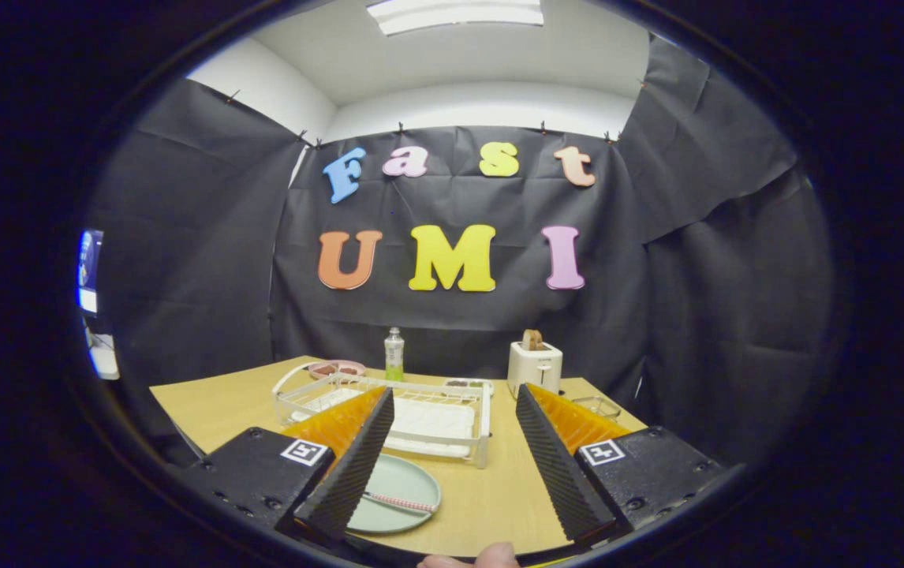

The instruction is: Take the plate from the dish rack, then take the spoon from the basket and place it into the plate.

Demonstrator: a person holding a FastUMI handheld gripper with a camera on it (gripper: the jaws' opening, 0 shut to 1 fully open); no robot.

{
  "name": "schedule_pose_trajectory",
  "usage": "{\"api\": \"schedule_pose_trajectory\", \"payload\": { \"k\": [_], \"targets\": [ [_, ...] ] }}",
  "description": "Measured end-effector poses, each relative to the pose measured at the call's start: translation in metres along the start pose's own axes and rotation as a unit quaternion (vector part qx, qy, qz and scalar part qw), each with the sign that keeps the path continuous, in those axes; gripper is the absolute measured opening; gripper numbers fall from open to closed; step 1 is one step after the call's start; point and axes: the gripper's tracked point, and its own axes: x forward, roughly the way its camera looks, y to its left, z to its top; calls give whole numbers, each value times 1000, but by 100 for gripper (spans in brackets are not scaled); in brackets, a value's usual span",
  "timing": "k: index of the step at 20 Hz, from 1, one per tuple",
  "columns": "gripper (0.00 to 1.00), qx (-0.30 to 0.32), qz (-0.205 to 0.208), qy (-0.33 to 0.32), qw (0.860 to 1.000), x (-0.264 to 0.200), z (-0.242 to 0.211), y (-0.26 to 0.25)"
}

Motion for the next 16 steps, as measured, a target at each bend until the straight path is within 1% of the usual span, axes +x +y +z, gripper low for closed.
{"api": "schedule_pose_trajectory", "payload": {
  "k": [6,7,9,14,16],
  "targets": [
    [100,27,-7,-1,1000,-20,-6,-18],
    [100,17,-4,2,1000,-22,-5,-18],
    [100,18,-9,-2,1000,-28,0,-21],
    [100,27,-4,0,1000,-38,0,-12],
    [100,22,5,1,1000,-40,-3,-3]
  ]
}}
